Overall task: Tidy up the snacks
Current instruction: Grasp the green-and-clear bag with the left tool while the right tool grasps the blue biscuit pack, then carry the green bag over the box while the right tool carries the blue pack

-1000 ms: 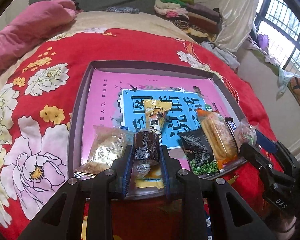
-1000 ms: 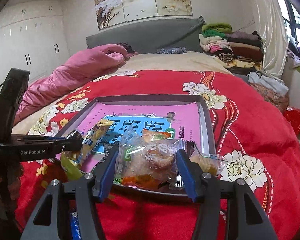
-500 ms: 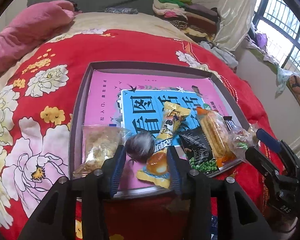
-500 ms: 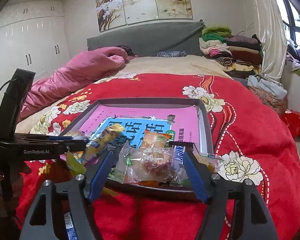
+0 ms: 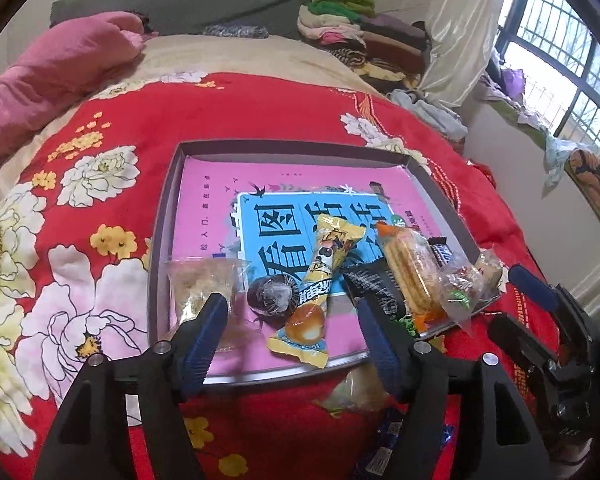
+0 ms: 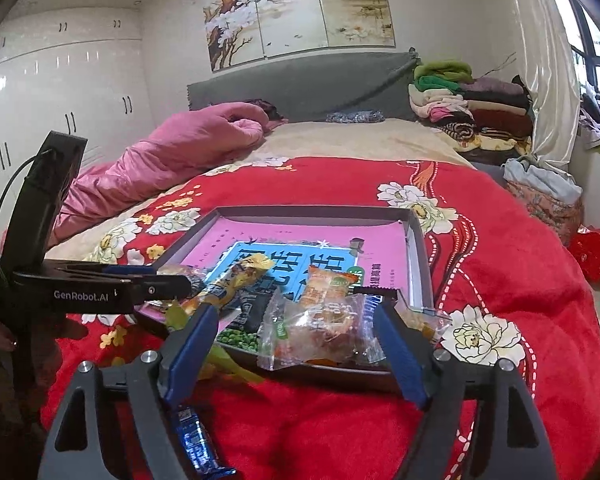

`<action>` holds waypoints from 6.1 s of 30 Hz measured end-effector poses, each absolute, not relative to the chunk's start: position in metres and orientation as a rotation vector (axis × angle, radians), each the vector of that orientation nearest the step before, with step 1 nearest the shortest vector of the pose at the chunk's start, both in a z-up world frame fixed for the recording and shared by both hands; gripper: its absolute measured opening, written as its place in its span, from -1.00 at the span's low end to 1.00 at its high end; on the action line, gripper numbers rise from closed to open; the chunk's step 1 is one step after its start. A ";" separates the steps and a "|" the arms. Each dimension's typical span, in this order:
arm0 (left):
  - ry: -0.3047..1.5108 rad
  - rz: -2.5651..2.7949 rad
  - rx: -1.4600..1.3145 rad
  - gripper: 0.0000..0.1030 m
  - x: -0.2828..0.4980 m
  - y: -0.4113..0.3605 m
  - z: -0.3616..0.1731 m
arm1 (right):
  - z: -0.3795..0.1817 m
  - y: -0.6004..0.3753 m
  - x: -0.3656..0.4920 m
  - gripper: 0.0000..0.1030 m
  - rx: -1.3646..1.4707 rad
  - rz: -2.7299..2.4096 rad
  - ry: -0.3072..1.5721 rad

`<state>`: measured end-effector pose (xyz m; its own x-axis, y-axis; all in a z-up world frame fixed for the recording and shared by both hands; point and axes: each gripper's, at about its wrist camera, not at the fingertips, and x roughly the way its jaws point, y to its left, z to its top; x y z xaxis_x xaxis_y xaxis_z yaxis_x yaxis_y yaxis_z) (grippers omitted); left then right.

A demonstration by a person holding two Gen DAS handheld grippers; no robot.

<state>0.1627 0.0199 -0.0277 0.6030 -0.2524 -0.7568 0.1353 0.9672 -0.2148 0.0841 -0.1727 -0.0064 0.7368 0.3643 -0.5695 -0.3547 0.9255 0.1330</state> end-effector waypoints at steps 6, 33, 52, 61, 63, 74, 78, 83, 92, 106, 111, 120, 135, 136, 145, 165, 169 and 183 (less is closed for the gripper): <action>0.878 -0.232 -0.141 0.46 0.155 0.025 -0.019 | -0.004 -0.167 0.074 0.61 0.013 0.447 0.648; 0.981 -0.388 -0.011 0.47 0.115 -0.004 -0.041 | -0.065 -0.091 0.029 0.47 -0.320 0.721 0.871; 1.073 -0.390 -0.074 0.10 0.141 -0.027 -0.077 | -0.056 -0.156 0.038 0.04 -0.149 0.505 0.986; 1.050 -0.407 -0.089 -0.31 0.134 -0.023 -0.071 | -0.041 -0.168 0.034 0.03 -0.037 0.544 0.932; 1.038 -0.403 -0.103 -0.32 0.129 -0.016 -0.064 | -0.035 -0.164 0.033 0.03 -0.023 0.570 0.911; 0.939 -0.289 -0.202 -0.32 0.122 0.041 -0.017 | -0.014 -0.143 0.051 0.04 -0.002 0.581 0.846; 0.909 -0.236 -0.216 -0.31 0.125 0.061 -0.010 | -0.006 -0.133 0.059 0.04 0.008 0.576 0.824; 0.893 -0.205 -0.228 -0.31 0.132 0.075 -0.008 | 0.001 -0.121 0.072 0.04 0.028 0.568 0.800; 0.895 -0.197 -0.252 -0.31 0.141 0.083 -0.010 | 0.005 -0.099 0.095 0.04 0.033 0.527 0.781; 0.919 -0.202 -0.257 -0.31 0.148 0.080 -0.019 | 0.001 -0.102 0.118 0.04 0.067 0.467 0.773; 0.935 -0.212 -0.260 -0.31 0.154 0.074 -0.024 | -0.001 -0.103 0.120 0.03 0.067 0.454 0.787; 0.970 -0.231 -0.233 -0.31 0.166 0.056 -0.038 | -0.001 -0.107 0.122 0.03 0.058 0.410 0.790; 0.987 -0.230 -0.216 -0.31 0.172 0.049 -0.047 | 0.008 -0.121 0.124 0.03 0.103 0.383 0.756; 0.986 -0.227 -0.219 -0.31 0.172 0.050 -0.047 | 0.008 -0.121 0.126 0.03 0.104 0.382 0.756; 0.966 -0.215 -0.236 -0.31 0.170 0.060 -0.042 | 0.004 -0.118 0.131 0.04 0.105 0.367 0.772; 0.976 -0.226 -0.271 -0.30 0.172 0.063 -0.044 | -0.025 -0.091 0.139 0.04 0.080 0.366 0.842; 0.979 -0.223 -0.266 -0.30 0.173 0.063 -0.044 | -0.027 -0.092 0.140 0.04 0.074 0.352 0.843; 0.981 -0.241 -0.259 -0.28 0.172 0.060 -0.045 | -0.025 -0.095 0.136 0.06 0.069 0.324 0.824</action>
<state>0.1724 0.0600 -0.0446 0.5348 -0.3152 -0.7840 0.0837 0.9430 -0.3220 0.1360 -0.0954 -0.0254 0.6331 0.3094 -0.7095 -0.2562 0.9487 0.1852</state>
